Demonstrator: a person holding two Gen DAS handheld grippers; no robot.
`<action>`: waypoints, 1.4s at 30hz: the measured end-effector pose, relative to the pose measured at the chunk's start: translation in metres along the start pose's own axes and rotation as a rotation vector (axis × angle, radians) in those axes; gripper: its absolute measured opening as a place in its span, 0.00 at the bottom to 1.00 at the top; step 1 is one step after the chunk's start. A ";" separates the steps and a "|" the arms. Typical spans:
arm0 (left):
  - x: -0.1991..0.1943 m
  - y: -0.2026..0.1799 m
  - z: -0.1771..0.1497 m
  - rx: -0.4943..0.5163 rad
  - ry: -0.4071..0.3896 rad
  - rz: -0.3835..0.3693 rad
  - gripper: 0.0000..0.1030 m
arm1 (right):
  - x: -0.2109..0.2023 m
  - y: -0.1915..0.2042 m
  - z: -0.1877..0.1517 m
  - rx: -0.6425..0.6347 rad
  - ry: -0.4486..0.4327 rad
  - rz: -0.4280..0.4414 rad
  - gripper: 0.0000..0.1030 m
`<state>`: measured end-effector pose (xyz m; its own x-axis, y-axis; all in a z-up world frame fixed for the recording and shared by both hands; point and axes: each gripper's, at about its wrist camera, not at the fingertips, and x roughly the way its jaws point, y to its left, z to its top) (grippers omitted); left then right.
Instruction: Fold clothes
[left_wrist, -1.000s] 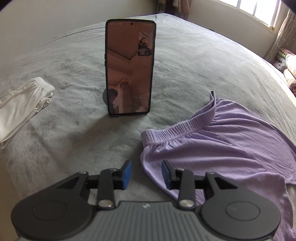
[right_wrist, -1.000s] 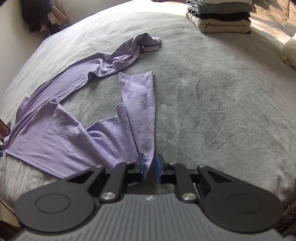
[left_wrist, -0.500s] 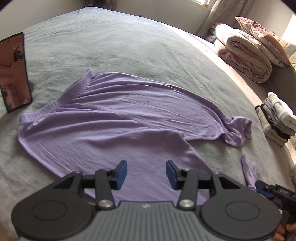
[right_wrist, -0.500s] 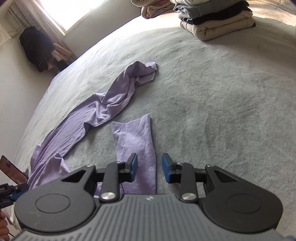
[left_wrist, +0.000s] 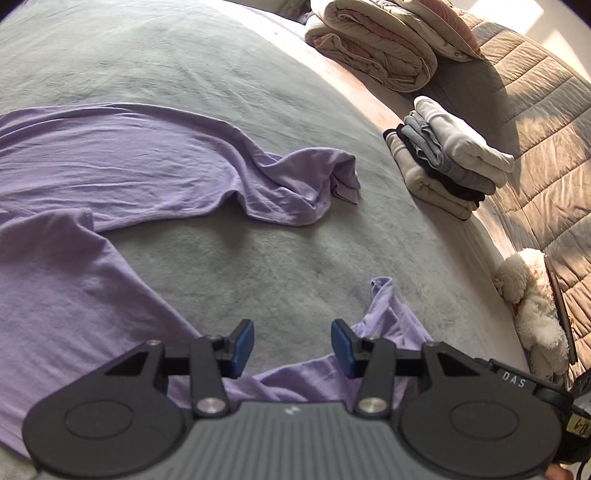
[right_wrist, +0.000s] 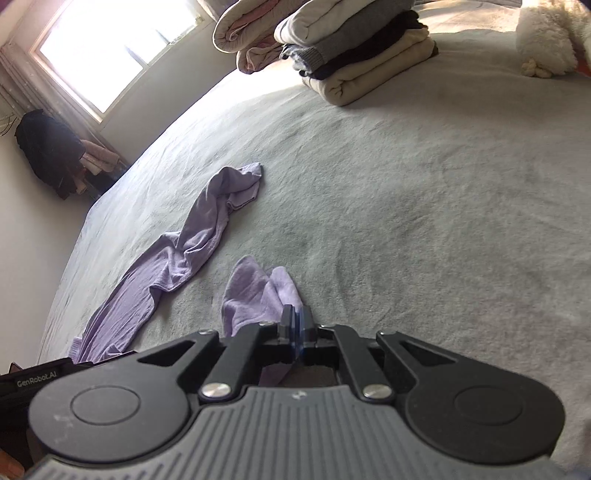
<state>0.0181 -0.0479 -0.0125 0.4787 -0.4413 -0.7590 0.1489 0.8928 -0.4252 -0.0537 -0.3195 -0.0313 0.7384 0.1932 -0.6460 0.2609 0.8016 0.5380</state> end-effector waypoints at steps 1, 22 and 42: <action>0.004 -0.006 0.000 0.014 0.008 -0.005 0.46 | -0.010 -0.003 0.000 0.005 -0.017 -0.008 0.02; 0.071 -0.126 -0.006 0.390 0.163 -0.180 0.46 | -0.051 -0.068 -0.042 0.198 -0.003 0.021 0.16; 0.086 -0.158 -0.010 0.400 0.134 -0.278 0.01 | -0.052 -0.068 -0.036 0.115 -0.231 -0.051 0.02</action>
<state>0.0267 -0.2283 -0.0157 0.2629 -0.6515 -0.7117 0.5873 0.6933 -0.4176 -0.1323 -0.3632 -0.0540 0.8413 0.0096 -0.5404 0.3606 0.7349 0.5744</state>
